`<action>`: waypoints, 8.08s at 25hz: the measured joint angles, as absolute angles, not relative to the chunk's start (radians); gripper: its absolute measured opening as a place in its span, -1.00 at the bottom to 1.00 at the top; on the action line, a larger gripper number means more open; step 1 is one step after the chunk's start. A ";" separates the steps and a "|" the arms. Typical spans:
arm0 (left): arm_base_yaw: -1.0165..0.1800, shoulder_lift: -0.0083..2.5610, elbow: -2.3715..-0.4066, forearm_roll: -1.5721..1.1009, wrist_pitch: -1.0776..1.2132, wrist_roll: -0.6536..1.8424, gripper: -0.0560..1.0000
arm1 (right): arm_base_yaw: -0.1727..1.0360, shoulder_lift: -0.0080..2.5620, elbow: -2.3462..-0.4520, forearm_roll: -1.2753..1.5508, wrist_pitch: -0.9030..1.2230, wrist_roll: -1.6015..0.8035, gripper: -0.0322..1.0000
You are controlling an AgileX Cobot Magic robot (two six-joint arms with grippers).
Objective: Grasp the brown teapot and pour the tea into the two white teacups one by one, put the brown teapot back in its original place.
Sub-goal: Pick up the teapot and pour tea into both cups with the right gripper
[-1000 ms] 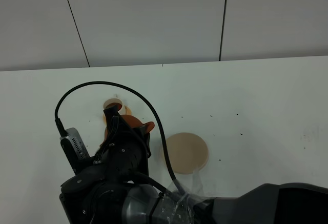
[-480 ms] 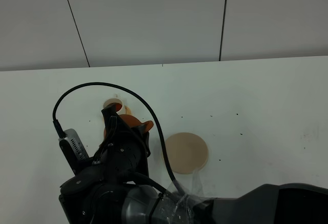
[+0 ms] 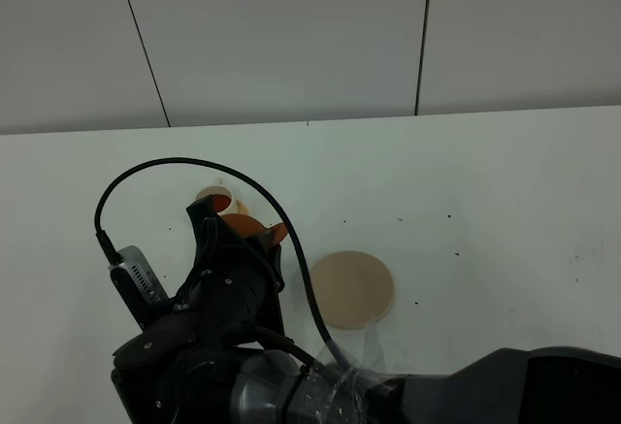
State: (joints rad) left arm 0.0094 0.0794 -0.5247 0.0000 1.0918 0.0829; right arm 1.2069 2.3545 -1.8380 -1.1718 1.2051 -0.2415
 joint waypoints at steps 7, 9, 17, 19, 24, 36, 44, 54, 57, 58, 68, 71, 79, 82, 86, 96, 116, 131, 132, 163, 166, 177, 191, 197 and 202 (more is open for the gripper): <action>0.009 0.079 -0.525 0.000 1.092 0.083 -0.45 | 1.207 2.355 -1.838 -1.184 1.205 -0.259 -0.75; 0.009 0.079 -0.525 0.000 1.092 0.083 -0.45 | 1.207 2.355 -1.838 -1.186 1.205 -0.260 -0.75; 0.009 0.079 -0.525 0.000 1.092 0.083 -0.45 | 1.207 2.355 -1.838 -1.217 1.205 -0.261 -0.75; 0.009 0.079 -0.525 0.000 1.092 0.083 -0.45 | 1.207 2.355 -1.838 -1.218 1.205 -0.261 -0.75; 0.009 0.079 -0.525 0.000 1.092 0.083 -0.45 | 1.203 2.355 -1.838 -1.219 1.204 -0.261 -0.75; 0.009 0.079 -0.525 0.000 1.092 0.083 -0.45 | 1.187 2.355 -1.838 -1.216 1.205 -0.261 -0.75; 0.009 0.079 -0.525 0.000 1.092 0.083 -0.45 | 1.180 2.355 -1.838 -1.209 1.204 -0.261 -0.75; 0.009 0.079 -0.525 0.000 1.092 0.083 -0.45 | 1.173 2.355 -1.838 -1.191 1.205 -0.265 -0.75; 0.009 0.079 -0.525 0.000 1.092 0.083 -0.45 | 1.173 2.355 -1.838 -1.184 1.205 -0.268 -0.75; 0.009 0.079 -0.525 0.000 1.092 0.083 -0.45 | 1.173 2.355 -1.838 -1.184 1.205 -0.268 -0.75; 0.009 0.079 -0.525 0.000 1.092 0.083 -0.45 | 1.173 2.355 -1.838 -1.181 1.205 -0.268 -0.75; 0.009 0.079 -0.525 0.000 1.092 0.083 -0.45 | 1.173 2.355 -1.838 -1.181 1.205 -0.268 -0.75; 0.009 0.079 -0.525 0.000 1.092 0.083 -0.45 | 1.173 2.355 -1.838 -1.162 1.205 -0.268 -0.75; 0.009 0.079 -0.525 0.000 1.092 0.083 -0.45 | 1.173 2.355 -1.838 -1.154 1.206 -0.261 -0.75; 0.009 0.079 -0.525 0.000 1.092 0.083 -0.45 | 1.173 2.355 -1.838 -1.153 1.206 -0.260 -0.75; 0.009 0.079 -0.525 0.000 1.092 0.083 -0.45 | 1.173 2.355 -1.838 -1.176 1.206 -0.260 -0.75; 0.009 0.079 -0.525 0.000 1.092 0.083 -0.45 | 1.173 2.355 -1.838 -1.195 1.205 -0.300 -0.75; 0.009 0.079 -0.525 0.000 1.092 0.083 -0.45 | 1.173 2.355 -1.838 -1.195 1.205 -0.395 -0.75; 0.009 0.079 -0.525 0.000 1.092 0.083 -0.45 | 1.173 2.355 -1.838 -1.195 1.205 -0.399 -0.75; 0.009 0.079 -0.525 0.000 1.092 0.083 -0.45 | 1.183 2.355 -1.838 -1.237 1.205 -0.423 -0.75; 0.009 0.079 -0.525 0.000 1.092 0.083 -0.45 | 1.183 2.355 -1.838 -1.237 1.205 -0.419 -0.75; 0.009 0.079 -0.525 0.000 1.092 0.083 -0.45 | 1.183 2.355 -1.838 -1.237 1.205 -0.415 -0.75; 0.009 0.079 -0.525 0.000 1.092 0.083 -0.45 | 1.183 2.355 -1.838 -1.237 1.205 -0.410 -0.75; 0.009 0.079 -0.525 0.000 1.092 0.083 -0.45 | 1.183 2.355 -1.838 -1.237 1.205 -0.410 -0.75; 0.009 0.079 -0.525 0.000 1.092 0.083 -0.45 | 1.183 2.355 -1.838 -1.237 1.205 -0.410 -0.75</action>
State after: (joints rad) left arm 0.0094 0.0794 -0.5247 0.0000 1.0918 0.0829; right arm 1.1835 2.3545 -1.8380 -1.2375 1.2051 -0.4103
